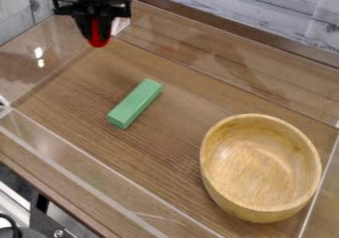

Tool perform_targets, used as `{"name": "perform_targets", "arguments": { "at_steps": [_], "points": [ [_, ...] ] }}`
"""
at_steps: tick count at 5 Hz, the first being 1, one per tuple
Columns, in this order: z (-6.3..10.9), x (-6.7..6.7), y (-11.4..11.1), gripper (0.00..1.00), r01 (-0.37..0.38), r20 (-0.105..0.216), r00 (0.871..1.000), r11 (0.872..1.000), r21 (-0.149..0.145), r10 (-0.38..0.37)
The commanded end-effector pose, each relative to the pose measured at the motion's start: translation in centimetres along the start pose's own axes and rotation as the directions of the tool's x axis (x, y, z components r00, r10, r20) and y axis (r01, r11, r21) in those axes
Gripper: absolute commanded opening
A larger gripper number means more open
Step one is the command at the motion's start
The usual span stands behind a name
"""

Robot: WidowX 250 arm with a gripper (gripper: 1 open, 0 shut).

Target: Move the red fruit to the left side of the table

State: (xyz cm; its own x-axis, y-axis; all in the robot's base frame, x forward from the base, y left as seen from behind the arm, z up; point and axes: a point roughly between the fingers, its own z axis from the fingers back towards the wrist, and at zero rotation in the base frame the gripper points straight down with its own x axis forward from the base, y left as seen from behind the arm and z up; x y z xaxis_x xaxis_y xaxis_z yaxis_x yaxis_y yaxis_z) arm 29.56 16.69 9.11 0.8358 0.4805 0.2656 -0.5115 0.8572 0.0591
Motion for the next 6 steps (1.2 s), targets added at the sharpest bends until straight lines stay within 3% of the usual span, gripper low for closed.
{"name": "perform_targets", "arguments": {
  "at_steps": [1,2,4,6],
  "points": [
    [0.0,2.3,1.0,0.0,-0.014,0.061,0.998,0.999,0.03,0.013],
    [-1.2,2.9,1.4,1.0,-0.017,0.048,0.999,0.999,0.052,0.015],
    [-3.5,3.3,2.8,1.0,-0.028,0.011,1.0,0.997,0.07,0.027],
    [-4.0,3.2,1.4,1.0,-0.055,-0.045,0.997,0.996,0.068,0.058]
  ]
}}
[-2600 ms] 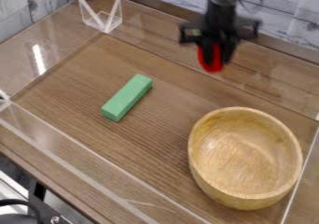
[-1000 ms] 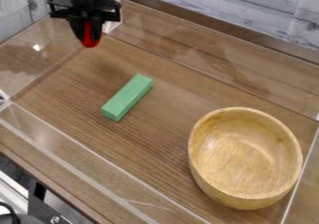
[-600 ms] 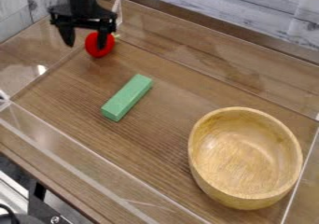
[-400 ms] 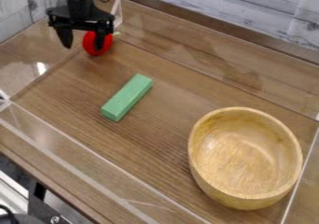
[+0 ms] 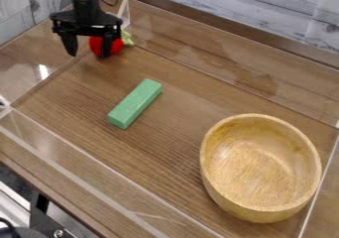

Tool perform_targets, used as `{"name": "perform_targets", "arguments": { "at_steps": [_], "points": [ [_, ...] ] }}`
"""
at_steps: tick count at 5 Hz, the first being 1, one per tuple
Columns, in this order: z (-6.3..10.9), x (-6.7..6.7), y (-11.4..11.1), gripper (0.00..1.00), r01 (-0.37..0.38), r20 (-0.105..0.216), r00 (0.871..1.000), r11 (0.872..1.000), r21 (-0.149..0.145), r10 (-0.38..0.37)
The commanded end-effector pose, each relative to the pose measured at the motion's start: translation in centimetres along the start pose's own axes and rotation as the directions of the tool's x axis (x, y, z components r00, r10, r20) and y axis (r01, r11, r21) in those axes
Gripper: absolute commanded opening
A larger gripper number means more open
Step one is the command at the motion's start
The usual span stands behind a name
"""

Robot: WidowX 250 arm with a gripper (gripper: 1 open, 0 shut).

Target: Move the red fruit to the left side of the table

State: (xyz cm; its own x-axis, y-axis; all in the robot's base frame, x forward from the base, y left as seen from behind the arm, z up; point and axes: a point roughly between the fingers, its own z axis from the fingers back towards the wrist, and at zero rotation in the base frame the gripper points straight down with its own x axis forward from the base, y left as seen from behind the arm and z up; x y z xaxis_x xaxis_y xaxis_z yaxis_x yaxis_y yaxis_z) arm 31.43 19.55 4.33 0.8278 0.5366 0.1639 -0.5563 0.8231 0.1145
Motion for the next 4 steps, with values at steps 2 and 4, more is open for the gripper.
{"name": "perform_targets", "arguments": {
  "at_steps": [2,4],
  "points": [
    [1.86,0.49,0.19,1.0,-0.129,0.002,0.992,0.992,-0.005,0.129],
    [2.21,0.85,0.2,1.0,-0.137,-0.047,0.99,0.99,-0.032,0.136]
  ]
}}
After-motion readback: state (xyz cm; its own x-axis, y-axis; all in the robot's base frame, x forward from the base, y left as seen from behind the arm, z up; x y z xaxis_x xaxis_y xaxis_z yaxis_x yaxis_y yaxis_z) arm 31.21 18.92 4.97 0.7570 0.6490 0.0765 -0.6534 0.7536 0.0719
